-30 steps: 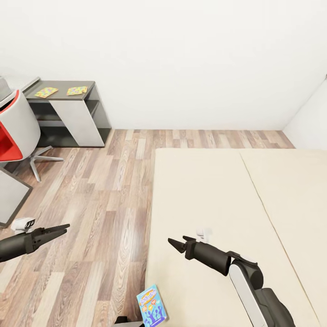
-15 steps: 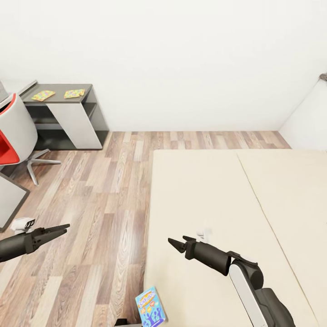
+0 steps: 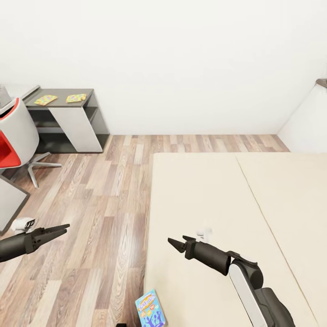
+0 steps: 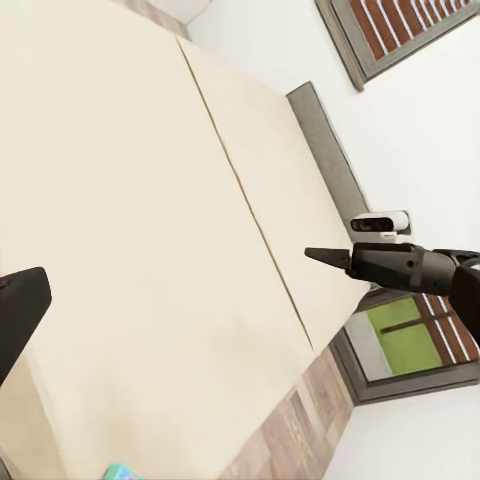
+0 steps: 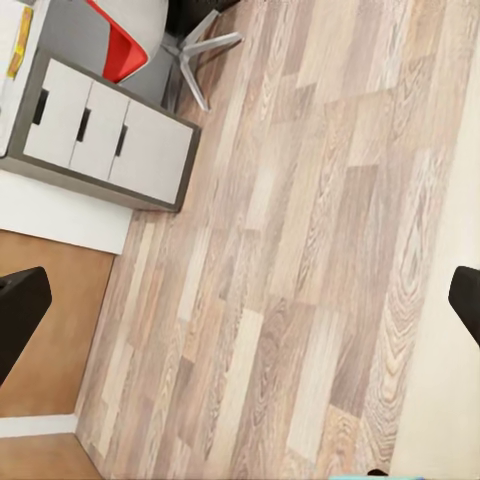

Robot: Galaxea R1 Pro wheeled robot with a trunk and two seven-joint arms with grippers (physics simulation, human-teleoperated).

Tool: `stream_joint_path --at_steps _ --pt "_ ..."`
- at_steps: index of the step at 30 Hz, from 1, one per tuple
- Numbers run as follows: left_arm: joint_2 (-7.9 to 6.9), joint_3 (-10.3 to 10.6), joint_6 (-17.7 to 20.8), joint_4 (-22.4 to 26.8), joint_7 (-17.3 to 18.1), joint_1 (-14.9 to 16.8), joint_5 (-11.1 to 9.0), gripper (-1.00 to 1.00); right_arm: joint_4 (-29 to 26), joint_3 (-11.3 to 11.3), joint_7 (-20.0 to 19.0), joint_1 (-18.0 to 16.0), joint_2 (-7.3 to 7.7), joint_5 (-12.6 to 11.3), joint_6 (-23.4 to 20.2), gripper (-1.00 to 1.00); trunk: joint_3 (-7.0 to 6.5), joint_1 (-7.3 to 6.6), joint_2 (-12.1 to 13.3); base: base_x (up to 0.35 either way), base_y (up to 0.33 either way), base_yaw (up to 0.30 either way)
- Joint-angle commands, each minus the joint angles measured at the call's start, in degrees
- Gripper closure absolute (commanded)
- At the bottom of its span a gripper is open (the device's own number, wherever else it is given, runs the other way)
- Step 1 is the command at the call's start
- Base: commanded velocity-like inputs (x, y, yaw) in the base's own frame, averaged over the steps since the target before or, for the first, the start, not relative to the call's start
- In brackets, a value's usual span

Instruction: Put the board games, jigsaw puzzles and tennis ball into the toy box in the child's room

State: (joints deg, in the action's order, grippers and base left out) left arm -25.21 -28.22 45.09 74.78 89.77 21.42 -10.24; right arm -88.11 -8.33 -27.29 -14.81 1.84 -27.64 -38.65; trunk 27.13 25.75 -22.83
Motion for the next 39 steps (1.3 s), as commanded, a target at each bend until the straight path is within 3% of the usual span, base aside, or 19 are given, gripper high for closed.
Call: stream_joint_path --at_steps 1,26,30,35,39 --pt "-0.01 0.0 0.6 0.0 0.2 0.0 0.0 -1.00 0.0 0.0 0.0 0.0 0.02 -0.2 -0.3 -1.00 -0.02 0.03 -0.1 0.000 0.000 0.000" --pt "0.01 0.0 0.6 0.0 0.2 0.0 0.1 -1.00 0.0 0.0 0.1 0.0 0.00 0.0 -0.3 -1.00 -2.38 0.03 -0.1 0.000 0.000 0.000" --pt "0.12 0.0 0.7 -0.1 0.1 0.0 1.1 -1.00 0.2 0.0 0.1 0.0 0.00 0.0 -0.3 -1.00 -2.76 0.03 -0.1 0.000 0.000 0.000" --pt "0.53 0.4 1.0 -0.1 -6.6 0.0 5.0 -1.00 1.0 0.2 0.9 0.0 -0.01 -0.1 -0.2 -1.00 -3.23 0.03 -0.1 0.000 0.000 0.000" --pt "0.73 0.5 1.2 -0.1 -11.5 0.1 6.3 -1.00 3.0 0.4 3.2 -0.1 -0.03 0.0 -0.2 -1.00 -3.61 0.03 -0.1 0.000 0.000 0.000"
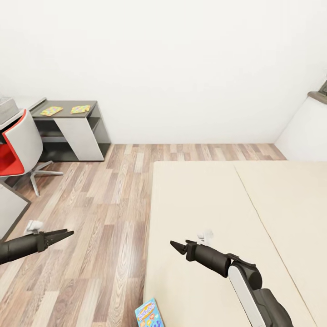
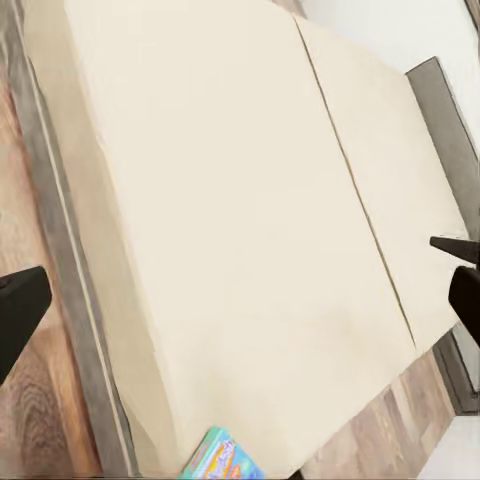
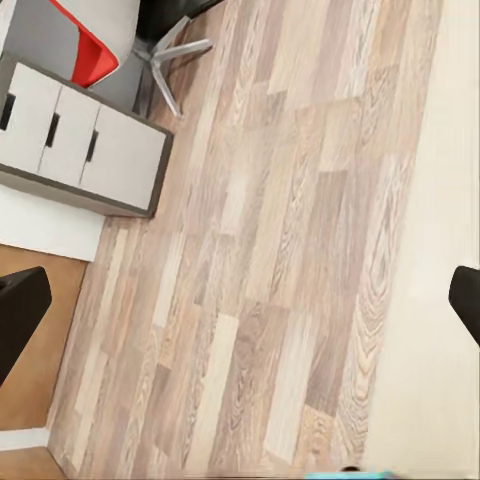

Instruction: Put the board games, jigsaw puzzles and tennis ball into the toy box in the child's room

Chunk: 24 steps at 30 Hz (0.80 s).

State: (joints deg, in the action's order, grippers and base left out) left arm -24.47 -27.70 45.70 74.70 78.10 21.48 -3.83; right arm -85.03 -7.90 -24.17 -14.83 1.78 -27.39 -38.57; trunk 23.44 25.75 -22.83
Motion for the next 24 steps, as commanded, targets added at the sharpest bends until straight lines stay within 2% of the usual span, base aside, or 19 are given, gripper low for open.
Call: stream_joint_path --at_steps 1,8,9,11,12,15,16,17,21,24 --pt "0.04 0.0 0.6 0.0 -1.8 0.0 0.2 -1.00 1.0 0.0 1.3 -0.1 0.01 -0.2 -0.2 -1.00 -0.01 0.03 -0.1 0.000 0.000 0.000" --pt "0.53 0.2 0.7 0.0 -10.9 0.1 0.6 -1.00 4.6 -0.1 8.0 -0.4 -0.02 -0.1 2.9 -1.00 -0.67 0.03 -0.1 0.000 0.000 0.000" --pt "0.78 0.3 0.7 0.0 -13.4 0.1 0.6 -1.00 5.0 -0.2 9.4 -0.4 -0.02 -0.2 3.3 -1.00 -0.77 0.03 -0.1 0.000 0.000 0.000" --pt "1.09 0.7 0.7 0.0 -16.2 0.1 0.6 -1.00 5.2 -0.3 10.7 -0.5 -0.05 -0.2 3.6 -1.00 -0.96 0.03 -0.1 0.000 0.000 0.000" --pt "1.44 1.3 0.7 0.0 -19.1 0.2 0.6 -1.00 5.3 -0.4 11.8 -0.5 -0.07 -0.2 3.8 -1.00 -1.05 0.03 -0.1 0.000 0.000 0.000" --pt "2.06 2.9 0.7 0.0 -23.9 0.3 0.6 -1.00 5.4 -0.5 13.3 -0.5 -0.09 -0.2 3.9 -1.00 -1.33 0.03 -0.1 0.000 0.000 0.000" --pt "2.54 4.3 0.7 0.0 -27.2 0.3 0.6 -1.00 5.5 -0.6 14.0 -0.5 -0.13 -0.2 4.0 -1.00 -1.43 0.03 -0.1 0.000 0.000 0.000" --pt "2.80 5.1 0.7 0.0 -28.9 0.4 0.6 -1.00 5.5 -0.6 14.4 -0.5 -0.14 -0.2 4.0 -1.00 -1.52 0.03 -0.1 0.000 0.000 0.000" --pt "5.03 9.9 0.8 0.0 -41.6 0.6 0.5 -1.00 6.4 -0.7 16.9 -0.6 -0.19 -0.1 4.2 -1.00 -1.90 0.03 -0.1 0.000 0.000 0.000" --pt "6.24 11.2 0.9 0.0 -46.4 0.6 0.5 -1.00 7.3 -0.7 18.8 -0.7 -0.24 -0.1 4.5 -1.00 -2.19 0.03 -0.1 0.000 0.000 0.000"
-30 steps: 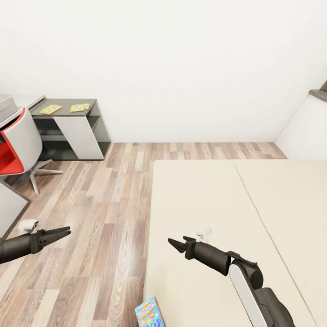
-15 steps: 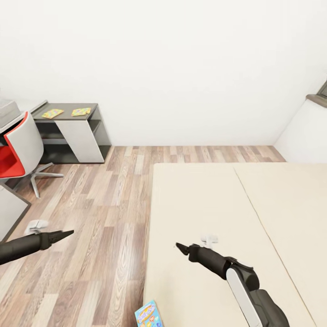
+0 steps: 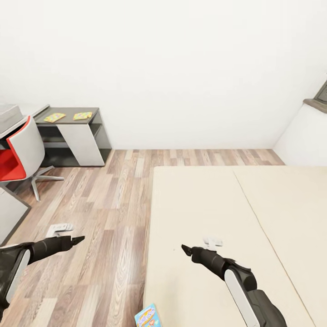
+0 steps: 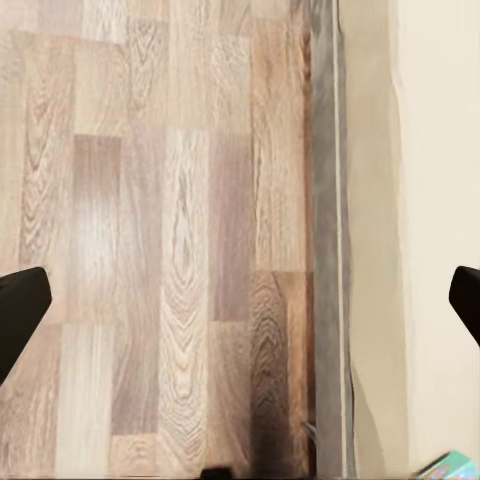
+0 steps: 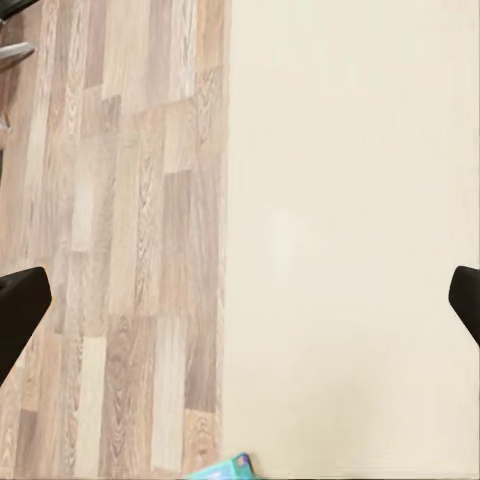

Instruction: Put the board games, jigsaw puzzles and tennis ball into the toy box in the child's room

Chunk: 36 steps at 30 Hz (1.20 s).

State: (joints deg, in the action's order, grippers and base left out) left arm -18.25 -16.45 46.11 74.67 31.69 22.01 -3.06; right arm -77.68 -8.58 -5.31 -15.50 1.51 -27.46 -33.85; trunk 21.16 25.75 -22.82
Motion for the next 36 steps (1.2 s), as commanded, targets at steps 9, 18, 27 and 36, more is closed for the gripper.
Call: stream_joint_path --at_steps 9,18,27,36 --pt "1.60 0.9 0.5 0.0 -3.8 0.0 -0.3 -1.00 2.5 0.0 4.5 -0.3 -1.27 0.1 0.2 -1.00 -0.76 0.03 -0.1 0.000 0.000 0.000" --pt "1.80 1.0 0.5 0.0 -4.0 0.0 -0.3 -1.00 3.1 0.0 4.9 -0.3 -1.50 0.1 0.3 -1.00 -1.61 0.03 -0.1 0.000 0.000 0.000" --pt "1.81 1.0 0.5 0.0 -3.9 0.0 -0.4 -1.00 3.3 0.0 4.9 -0.3 -1.51 0.1 1.9 -1.00 -2.47 0.03 -0.1 0.000 0.000 0.000" --pt "1.78 0.9 0.5 0.0 -3.8 0.0 -0.4 -1.00 3.3 0.0 4.9 -0.3 -1.51 0.1 2.1 -1.00 -3.32 0.03 -0.1 0.000 0.000 0.000"
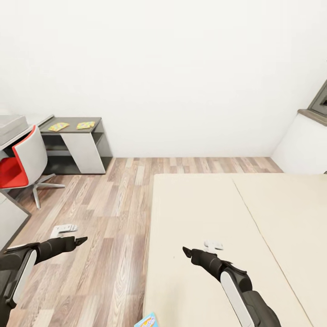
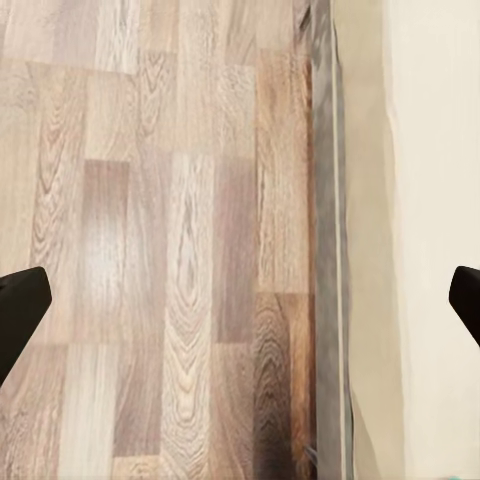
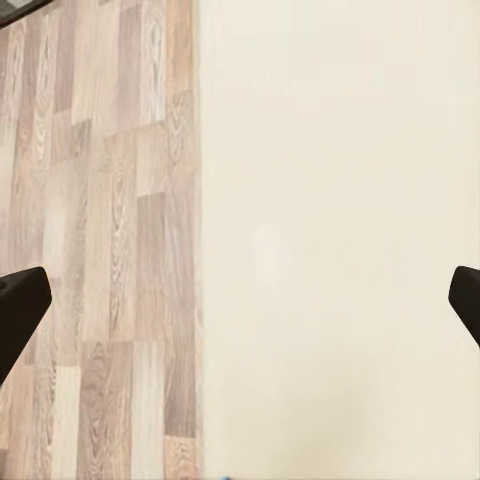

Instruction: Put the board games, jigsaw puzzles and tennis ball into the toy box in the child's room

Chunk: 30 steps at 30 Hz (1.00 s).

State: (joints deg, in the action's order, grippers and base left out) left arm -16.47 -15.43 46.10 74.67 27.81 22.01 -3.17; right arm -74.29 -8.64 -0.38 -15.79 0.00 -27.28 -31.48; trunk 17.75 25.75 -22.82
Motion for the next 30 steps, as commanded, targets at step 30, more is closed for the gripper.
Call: stream_joint_path --at_steps 30 --pt "0.03 0.0 0.5 0.1 0.1 0.0 -0.3 -1.00 -0.1 0.0 0.0 0.0 0.00 -0.1 -0.2 -1.00 -2.74 0.04 -0.1 0.000 0.000 0.000"
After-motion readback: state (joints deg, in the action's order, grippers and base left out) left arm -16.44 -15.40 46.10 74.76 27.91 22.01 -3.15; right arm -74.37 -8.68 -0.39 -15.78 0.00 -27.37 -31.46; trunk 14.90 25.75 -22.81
